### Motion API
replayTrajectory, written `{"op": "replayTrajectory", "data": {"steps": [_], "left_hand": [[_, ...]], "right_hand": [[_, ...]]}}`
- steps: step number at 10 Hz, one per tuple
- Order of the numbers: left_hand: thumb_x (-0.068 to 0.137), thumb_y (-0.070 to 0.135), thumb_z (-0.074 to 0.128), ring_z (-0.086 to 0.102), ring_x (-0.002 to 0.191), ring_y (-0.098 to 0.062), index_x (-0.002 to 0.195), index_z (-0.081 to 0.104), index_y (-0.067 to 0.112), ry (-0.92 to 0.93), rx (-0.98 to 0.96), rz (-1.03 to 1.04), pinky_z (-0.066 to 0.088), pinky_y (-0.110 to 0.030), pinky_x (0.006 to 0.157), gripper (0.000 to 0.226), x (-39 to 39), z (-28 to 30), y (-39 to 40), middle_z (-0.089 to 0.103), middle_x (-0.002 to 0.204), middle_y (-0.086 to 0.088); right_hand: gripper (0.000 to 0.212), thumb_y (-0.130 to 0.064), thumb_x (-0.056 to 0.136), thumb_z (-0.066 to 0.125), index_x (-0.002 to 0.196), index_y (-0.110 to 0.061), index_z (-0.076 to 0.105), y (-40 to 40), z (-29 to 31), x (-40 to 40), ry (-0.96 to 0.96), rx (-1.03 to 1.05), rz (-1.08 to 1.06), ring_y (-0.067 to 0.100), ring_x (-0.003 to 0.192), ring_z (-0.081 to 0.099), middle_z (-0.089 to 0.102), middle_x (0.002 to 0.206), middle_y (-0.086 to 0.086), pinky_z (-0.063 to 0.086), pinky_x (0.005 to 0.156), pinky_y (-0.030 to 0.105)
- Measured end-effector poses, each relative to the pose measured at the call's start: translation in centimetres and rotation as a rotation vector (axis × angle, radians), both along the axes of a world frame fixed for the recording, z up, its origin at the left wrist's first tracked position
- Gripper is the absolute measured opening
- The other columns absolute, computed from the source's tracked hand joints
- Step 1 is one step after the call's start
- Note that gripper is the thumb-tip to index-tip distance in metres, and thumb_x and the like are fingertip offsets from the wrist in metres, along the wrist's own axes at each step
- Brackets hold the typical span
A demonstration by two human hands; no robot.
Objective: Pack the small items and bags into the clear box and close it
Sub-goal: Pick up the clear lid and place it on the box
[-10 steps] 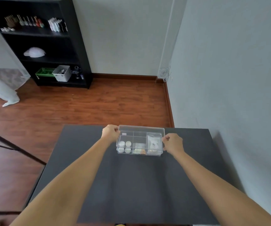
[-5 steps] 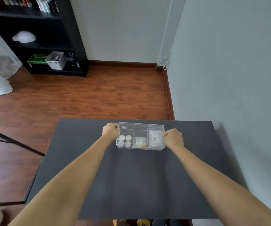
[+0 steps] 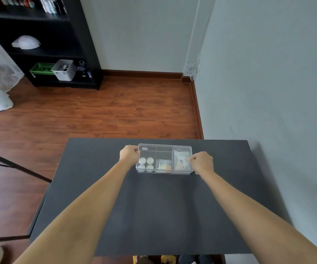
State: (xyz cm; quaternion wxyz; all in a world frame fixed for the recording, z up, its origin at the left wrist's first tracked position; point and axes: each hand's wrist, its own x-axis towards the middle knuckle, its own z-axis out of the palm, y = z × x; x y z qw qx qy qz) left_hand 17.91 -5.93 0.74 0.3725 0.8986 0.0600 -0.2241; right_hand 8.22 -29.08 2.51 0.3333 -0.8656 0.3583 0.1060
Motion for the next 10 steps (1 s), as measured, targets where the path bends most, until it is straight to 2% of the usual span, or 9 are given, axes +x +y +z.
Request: {"op": "replayTrajectory", "data": {"steps": [1,2,6,7,8,9,10], "left_hand": [[0.091,0.013,0.045,0.047,0.076,-0.026,0.078,0.062,0.021,0.008,0.007,0.009,0.043,-0.030,0.066,0.023,-0.2,-0.4,-0.1,0.059,0.082,-0.007],[0.091,0.012,0.044,0.047,0.076,-0.025,0.078,0.063,0.022,0.013,-0.002,0.030,0.043,-0.029,0.064,0.025,-0.4,-0.5,-0.1,0.059,0.082,-0.006],[0.091,0.016,0.046,0.049,0.077,-0.025,0.078,0.062,0.025,0.022,-0.032,0.043,0.044,-0.028,0.069,0.023,-0.8,-0.2,-0.2,0.061,0.084,-0.005],[0.090,0.014,0.044,0.046,0.075,-0.025,0.076,0.062,0.023,0.031,-0.035,0.057,0.042,-0.028,0.064,0.025,-0.8,-0.3,-0.3,0.058,0.078,-0.004],[0.092,0.013,0.037,0.040,0.075,-0.028,0.069,0.052,0.012,-0.008,-0.025,0.117,0.035,-0.028,0.058,0.027,-1.7,-0.2,-0.4,0.048,0.069,-0.004],[0.098,0.019,0.032,0.049,0.106,-0.037,0.117,0.056,0.002,-0.091,-0.030,0.249,0.045,-0.041,0.085,0.035,-3.3,-0.8,0.1,0.054,0.115,-0.018],[0.100,0.024,0.036,0.033,0.131,-0.033,0.140,0.041,0.010,-0.165,0.038,0.290,0.034,-0.045,0.104,0.043,-8.2,-2.8,0.8,0.038,0.142,-0.014]], "right_hand": [[0.025,-0.015,0.089,0.053,0.076,-0.005,0.073,-0.2,0.0,0.1,-0.007,0.007,-0.013,0.038,0.082,0.069,0.072,0.091,0.017,0.061,0.073,0.042],[0.025,-0.011,0.088,0.054,0.077,-0.003,0.075,-0.4,0.0,0.2,-0.017,0.004,-0.018,0.036,0.079,0.069,0.072,0.088,0.016,0.061,0.072,0.047],[0.025,-0.014,0.091,0.055,0.084,-0.005,0.077,-0.6,-0.3,0.0,-0.031,0.016,-0.027,0.036,0.081,0.069,0.072,0.094,0.013,0.061,0.074,0.046],[0.030,-0.014,0.091,0.052,0.073,-0.003,0.073,-0.7,-0.5,-0.2,-0.034,0.037,-0.030,0.034,0.082,0.065,0.069,0.083,0.013,0.060,0.070,0.043],[0.046,-0.024,0.095,0.044,0.051,-0.010,0.047,-0.4,-0.8,-1.2,-0.072,0.073,-0.119,0.030,0.074,0.054,0.052,0.061,0.005,0.042,0.057,0.033],[0.038,-0.031,0.100,0.036,0.080,-0.006,0.057,0.0,-1.7,-3.2,-0.143,0.103,-0.216,0.034,0.095,0.056,0.060,0.088,0.010,0.044,0.079,0.040],[0.041,-0.035,0.099,0.042,0.127,-0.006,0.052,2.3,-4.3,-7.1,-0.065,-0.075,-0.184,0.039,0.126,0.042,0.049,0.133,0.019,0.037,0.102,0.048]]}}
